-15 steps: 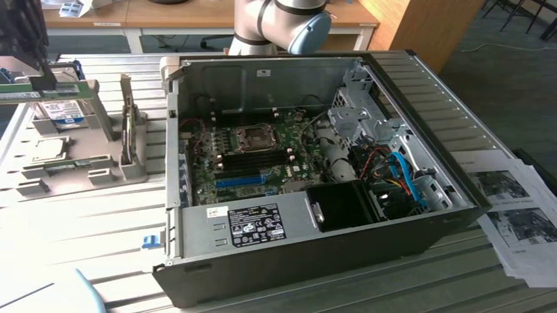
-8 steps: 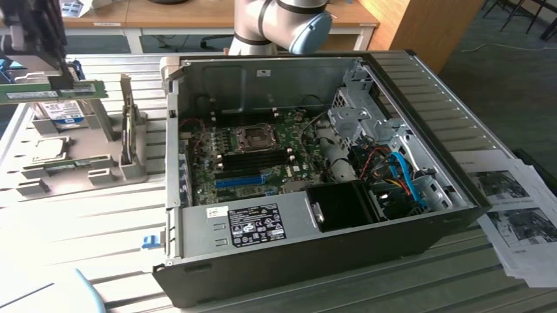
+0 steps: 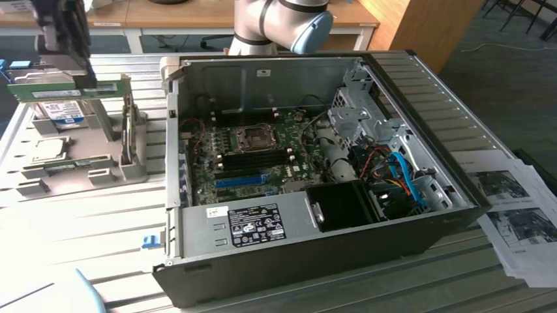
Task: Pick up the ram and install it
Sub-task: 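Pick up the ram and move it above insertion slot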
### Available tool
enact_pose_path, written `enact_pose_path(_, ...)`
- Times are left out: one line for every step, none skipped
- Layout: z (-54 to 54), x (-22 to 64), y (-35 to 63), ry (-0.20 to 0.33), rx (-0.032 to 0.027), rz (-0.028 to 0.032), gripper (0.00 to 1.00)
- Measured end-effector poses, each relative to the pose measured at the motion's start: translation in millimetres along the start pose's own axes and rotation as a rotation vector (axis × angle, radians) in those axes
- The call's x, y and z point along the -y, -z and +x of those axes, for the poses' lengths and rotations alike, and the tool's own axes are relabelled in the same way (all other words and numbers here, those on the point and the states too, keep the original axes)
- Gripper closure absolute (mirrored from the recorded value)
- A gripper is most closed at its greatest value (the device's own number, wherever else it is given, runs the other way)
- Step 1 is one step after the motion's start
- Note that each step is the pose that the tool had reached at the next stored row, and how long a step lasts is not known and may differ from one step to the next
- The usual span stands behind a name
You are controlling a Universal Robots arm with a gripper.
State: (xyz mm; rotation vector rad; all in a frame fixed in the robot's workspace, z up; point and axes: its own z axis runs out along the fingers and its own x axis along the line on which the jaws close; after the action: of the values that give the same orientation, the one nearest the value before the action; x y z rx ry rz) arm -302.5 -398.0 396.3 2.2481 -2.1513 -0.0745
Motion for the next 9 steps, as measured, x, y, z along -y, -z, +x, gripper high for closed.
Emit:
enact_pose_path(0.2, 3.5, 0.2, 0.000, -0.0001, 0.0000, 0.89)
enact_pose_path(0.3, 7.1, 0.5, 0.000, 0.0000, -0.0001, 0.89)
enact_pose_path(0.5, 11.0, 0.7, 0.000, -0.0001, -0.0001, 0.89)
enact_pose_path(0.7, 14.5, 0.8, 0.000, 0.0000, 0.0000, 0.89)
enact_pose_path(0.8, 17.9, 1.0, 0.000, 0.0000, 0.0000, 0.89)
enact_pose_path(0.9, 21.4, 1.2, 0.000, 0.0001, 0.0000, 0.89)
enact_pose_path(1.1, 24.9, 1.4, 0.000, 0.0000, 0.0000, 0.89)
enact_pose_path(1.2, 28.3, 1.6, 0.000, 0.0000, 0.0000, 0.89)
enact_pose_path(1.4, 31.8, 1.8, 0.000, -0.0001, -0.0001, 0.89)
